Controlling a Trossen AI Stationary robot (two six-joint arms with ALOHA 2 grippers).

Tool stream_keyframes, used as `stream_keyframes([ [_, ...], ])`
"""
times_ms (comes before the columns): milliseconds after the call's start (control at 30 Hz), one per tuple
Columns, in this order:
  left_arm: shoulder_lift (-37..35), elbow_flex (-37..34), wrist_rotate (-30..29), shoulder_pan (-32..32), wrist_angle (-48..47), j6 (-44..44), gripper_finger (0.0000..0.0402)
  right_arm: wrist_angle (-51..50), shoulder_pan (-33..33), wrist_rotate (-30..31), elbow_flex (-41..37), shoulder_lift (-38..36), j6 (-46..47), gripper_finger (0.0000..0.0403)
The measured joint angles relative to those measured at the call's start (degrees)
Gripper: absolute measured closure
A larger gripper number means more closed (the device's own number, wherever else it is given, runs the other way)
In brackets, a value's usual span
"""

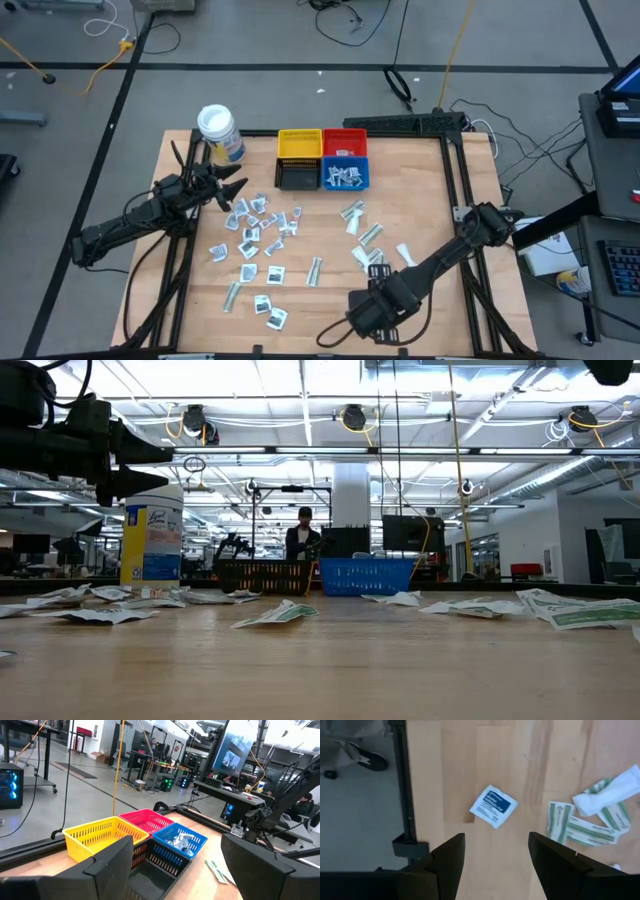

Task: Pick & Place First Aid Supplies
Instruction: Put the blue alcohol pad into the blue basket

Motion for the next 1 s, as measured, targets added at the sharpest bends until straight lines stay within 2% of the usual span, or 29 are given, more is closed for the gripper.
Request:
stream_keyframes([
  [300, -0.01, -0.01, 0.0, 0.01, 0.0, 0.01, 0.0096, 7.61, 1.22, -0.07, -8.95, 0.07, 1.51, 0.019],
  [600, -0.01, -0.01, 0.0, 0.01, 0.0, 0.0, 0.0096, 17.64, 3.51, 4.29, -17.37, 0.07, -2.5, 0.019],
  [1000, 0.0, -0.01, 0.0, 0.01, 0.0, 0.01, 0.0096, 29.66, 3.74, 5.73, -26.56, 0.07, -3.17, 0.019],
])
